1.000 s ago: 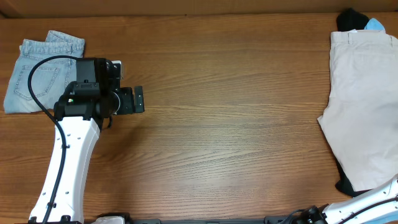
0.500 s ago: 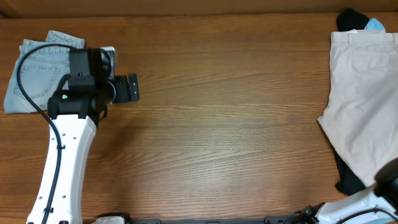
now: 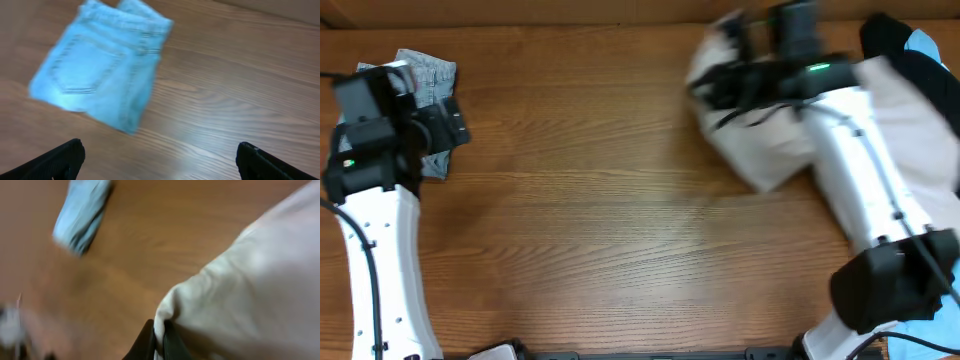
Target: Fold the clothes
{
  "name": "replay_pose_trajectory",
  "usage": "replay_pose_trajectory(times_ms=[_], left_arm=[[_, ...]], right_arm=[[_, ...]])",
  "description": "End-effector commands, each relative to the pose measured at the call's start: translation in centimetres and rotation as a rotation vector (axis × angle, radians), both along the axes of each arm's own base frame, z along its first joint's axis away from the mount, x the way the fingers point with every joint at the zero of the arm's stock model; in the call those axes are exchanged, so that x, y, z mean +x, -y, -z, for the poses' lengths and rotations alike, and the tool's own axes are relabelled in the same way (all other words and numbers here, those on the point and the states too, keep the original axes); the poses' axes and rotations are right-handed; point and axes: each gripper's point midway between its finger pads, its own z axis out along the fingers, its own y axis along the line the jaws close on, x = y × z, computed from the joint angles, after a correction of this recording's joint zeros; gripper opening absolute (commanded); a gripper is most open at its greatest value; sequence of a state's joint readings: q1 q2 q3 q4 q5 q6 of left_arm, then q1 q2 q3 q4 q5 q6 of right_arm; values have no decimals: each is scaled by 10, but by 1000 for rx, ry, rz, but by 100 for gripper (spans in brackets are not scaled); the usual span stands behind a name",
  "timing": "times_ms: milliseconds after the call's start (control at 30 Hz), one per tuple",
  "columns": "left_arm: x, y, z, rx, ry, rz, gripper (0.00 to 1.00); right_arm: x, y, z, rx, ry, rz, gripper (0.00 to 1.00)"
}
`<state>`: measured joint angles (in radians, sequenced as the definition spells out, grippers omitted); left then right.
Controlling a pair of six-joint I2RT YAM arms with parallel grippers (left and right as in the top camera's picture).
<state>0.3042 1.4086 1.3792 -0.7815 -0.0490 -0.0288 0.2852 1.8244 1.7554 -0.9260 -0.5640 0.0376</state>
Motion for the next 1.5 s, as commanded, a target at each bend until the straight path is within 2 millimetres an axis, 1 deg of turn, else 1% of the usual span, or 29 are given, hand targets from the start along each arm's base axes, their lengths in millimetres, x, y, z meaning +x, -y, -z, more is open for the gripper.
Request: replay_pose_trajectory(times_ms=[0,33,67,100,133,200,233,267,367,433,467,500,567,600,633,667,700,733,800,833,933,1000,1100,1167,1200,1233,1333,1367,1467], left_arm=[[-3,-24,-6,50,-2,-23,100],[-3,-26,-7,49,2,-28,100],[-2,-27,-7,50,5,-29,100],[-1,-27,-7,51,7,-29,100],[-1,-28,-8,52,9,-29,100],[1,-26,-6,44,8,-22,100],[2,-25,-5,37,10,-15,100],[3,-22,-5,26,14,-2,100],[13,5,-5,-24,37,144,100],[21,35,-6,-44,50,288,100],[26,53,-4,-44,47,363,100],[30,68,0,-39,38,411,100],[40,108,16,-20,-7,549,100],[42,123,23,-16,-24,597,100],[45,144,35,-11,-55,663,100],[47,172,56,-1,-109,743,100],[48,186,70,7,-146,782,100],[47,209,95,22,-212,840,100],[45,233,127,46,-295,889,100],[42,245,143,54,-332,923,99],[36,272,180,78,-411,991,98],[34,282,195,74,-436,1014,100],[31,289,219,76,-480,1034,100],[30,289,235,70,-508,1027,100],[31,288,239,70,-516,1015,100],[32,285,242,72,-521,987,100],[45,267,259,108,-533,828,100],[47,264,260,112,-531,806,100],[58,247,274,104,-523,693,100]], right_arm=[[-55,-86,-16,-17,59,-184,4],[-70,-105,-17,-21,68,-229,7],[-79,-115,-16,-29,76,-254,20],[-90,-127,-15,-44,85,-279,43],[-95,-133,-13,-55,85,-280,48],[-101,-136,-11,-61,64,-269,63],[-99,-133,-11,-63,56,-258,71],[-91,-125,-9,-67,38,-219,75],[-64,-88,-4,-74,-24,-89,85],[-45,-57,-1,-80,-58,2,88],[-26,-25,1,-82,-82,89,92],[-17,-9,2,-80,-90,133,93],[5,36,2,-74,-97,244,98],[14,58,2,-72,-98,294,100],[19,72,2,-71,-101,327,100],[26,101,3,-69,-110,392,100],[29,120,4,-71,-122,432,100],[30,138,6,-76,-133,466,100],[28,160,9,-94,-143,489,100],[27,166,11,-99,-149,497,100],[23,178,14,-111,-170,520,100],[23,178,14,-112,-171,520,100],[23,179,15,-120,-172,524,100],[22,179,16,-122,-178,524,100],[21,179,16,-123,-181,524,100],[21,179,17,-123,-183,523,100],[18,178,20,-126,-198,523,100],[17,178,22,-127,-204,523,100],[12,178,34,-133,-238,522,100]])
